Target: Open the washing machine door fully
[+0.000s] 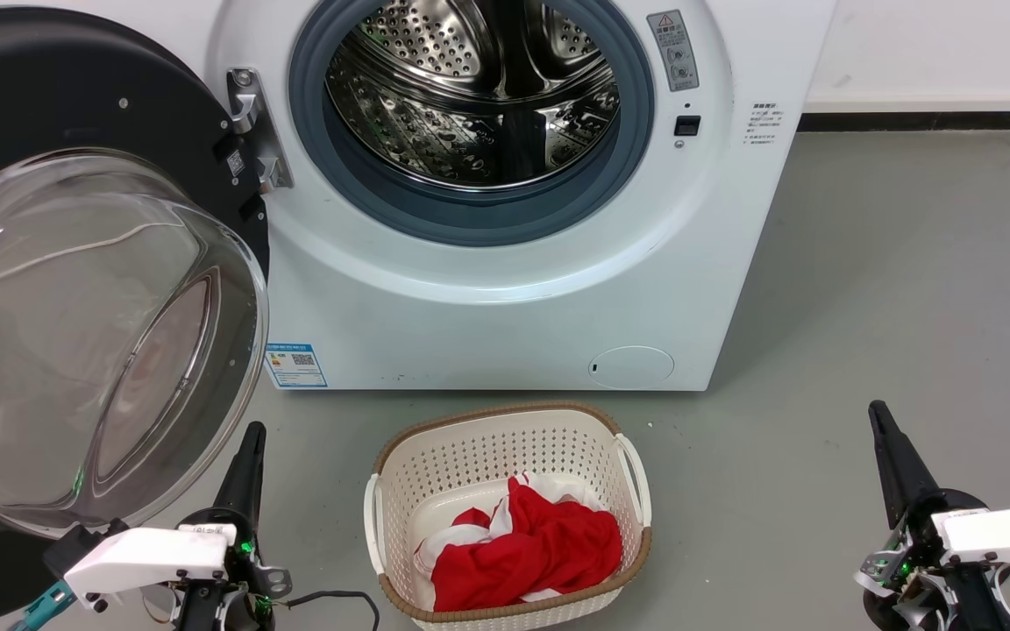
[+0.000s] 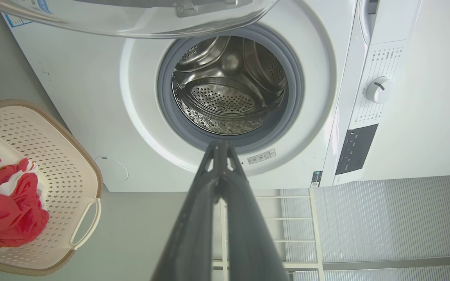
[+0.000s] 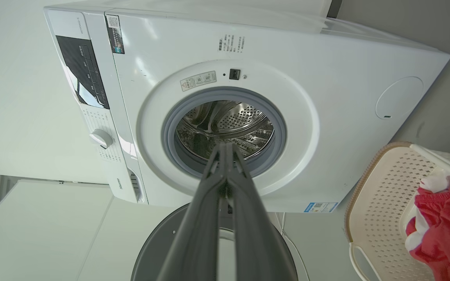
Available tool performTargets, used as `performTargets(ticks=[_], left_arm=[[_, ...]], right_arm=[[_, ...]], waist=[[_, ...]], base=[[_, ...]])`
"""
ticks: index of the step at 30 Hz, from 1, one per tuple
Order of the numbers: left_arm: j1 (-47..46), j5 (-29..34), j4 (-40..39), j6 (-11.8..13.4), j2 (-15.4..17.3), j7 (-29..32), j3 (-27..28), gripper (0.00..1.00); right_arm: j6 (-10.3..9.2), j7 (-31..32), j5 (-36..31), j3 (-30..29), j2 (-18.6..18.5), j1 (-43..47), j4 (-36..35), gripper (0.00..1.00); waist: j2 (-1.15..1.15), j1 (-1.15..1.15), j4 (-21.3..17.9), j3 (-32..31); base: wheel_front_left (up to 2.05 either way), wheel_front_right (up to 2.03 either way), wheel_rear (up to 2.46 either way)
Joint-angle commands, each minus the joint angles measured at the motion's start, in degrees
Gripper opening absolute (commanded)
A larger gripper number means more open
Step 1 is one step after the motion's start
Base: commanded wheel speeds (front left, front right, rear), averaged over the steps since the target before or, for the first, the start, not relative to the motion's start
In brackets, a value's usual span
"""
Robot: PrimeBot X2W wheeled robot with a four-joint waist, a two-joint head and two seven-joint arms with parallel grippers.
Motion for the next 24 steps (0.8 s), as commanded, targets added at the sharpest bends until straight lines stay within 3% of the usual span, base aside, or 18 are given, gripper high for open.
performTargets(ticks=[1, 16, 24], left_arm=[[-1.0, -1.1, 0.1, -0.3, 0.0, 0.4, 0.2, 0.00], [-1.2, -7.1, 0.7, -1.2, -0.2, 1.9, 1.1, 0.00], [-1.1, -6.9, 0.6, -1.1, -0.2, 1.8, 1.0, 0.00]], right_arm=[[0.00, 0.4, 1.1, -0.1, 0.0, -1.0, 0.1, 0.00], [-0.01, 1.6, 7.0, -0.7, 0.2, -1.7, 1.2, 0.00], [0.00, 1.7, 6.5, -0.9, 0.4, -1.7, 1.1, 0.00]], waist=[[0.00, 0.00, 0.0, 0.0], [0.00, 0.00, -0.1, 0.0], [0.00, 0.00, -0.1, 0.0]], base=[[0.00, 0.00, 0.00], [0.00, 0.00, 0.00], [0.00, 0.00, 0.00]])
